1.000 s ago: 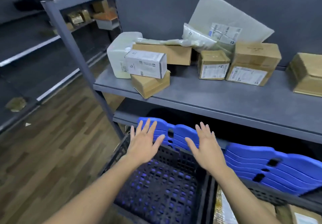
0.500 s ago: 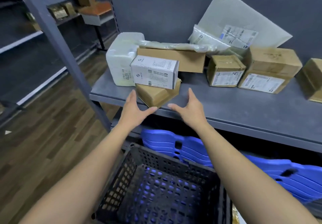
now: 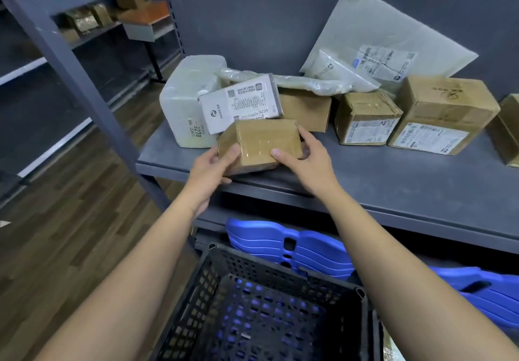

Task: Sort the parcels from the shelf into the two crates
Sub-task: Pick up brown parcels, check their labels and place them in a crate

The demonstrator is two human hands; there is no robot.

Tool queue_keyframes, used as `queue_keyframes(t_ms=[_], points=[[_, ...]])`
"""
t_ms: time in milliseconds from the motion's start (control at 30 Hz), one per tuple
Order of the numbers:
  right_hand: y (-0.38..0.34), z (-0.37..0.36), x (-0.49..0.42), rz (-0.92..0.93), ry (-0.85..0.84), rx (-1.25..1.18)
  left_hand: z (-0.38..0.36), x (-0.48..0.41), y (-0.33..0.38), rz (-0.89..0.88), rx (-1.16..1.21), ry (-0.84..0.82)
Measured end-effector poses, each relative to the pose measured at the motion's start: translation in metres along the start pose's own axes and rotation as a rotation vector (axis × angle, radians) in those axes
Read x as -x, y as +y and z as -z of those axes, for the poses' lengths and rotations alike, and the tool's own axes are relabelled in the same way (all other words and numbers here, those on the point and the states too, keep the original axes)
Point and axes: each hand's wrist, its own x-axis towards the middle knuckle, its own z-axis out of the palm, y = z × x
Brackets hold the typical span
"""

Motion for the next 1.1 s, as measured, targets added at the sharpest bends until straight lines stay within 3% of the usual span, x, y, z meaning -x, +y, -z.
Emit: queue_keyframes(t_ms=[133, 267, 533, 700, 800, 1100], points=[[0.008, 0.012, 0.002, 0.008, -0.09, -0.134, -0.001, 0.004, 0.013, 0.207, 0.023, -0.026], [0.013, 0.014, 0.002, -0.003, -0.047, -0.173, -0.006, 0.004, 0.012, 0.393, 0.072, -0.058], [0.019, 0.006, 0.012, -0.078, -0.063, -0.313, -0.01, 0.01, 0.01, 0.488, -0.034, -0.013], [0.016, 0.015, 0.024, -0.155, -0.035, -0.315, -0.013, 0.012, 0.006, 0.371, 0.247, -0.041], [0.013, 0.015, 0.037, -0.247, -0.018, -0.48, -0.02, 0.018, 0.004, 0.257, 0.415, -0.091], [0.033, 0.008, 0.068, -0.318, -0.107, -0.39, -0.043, 0.024, 0.01, 0.097, 0.436, 0.044]])
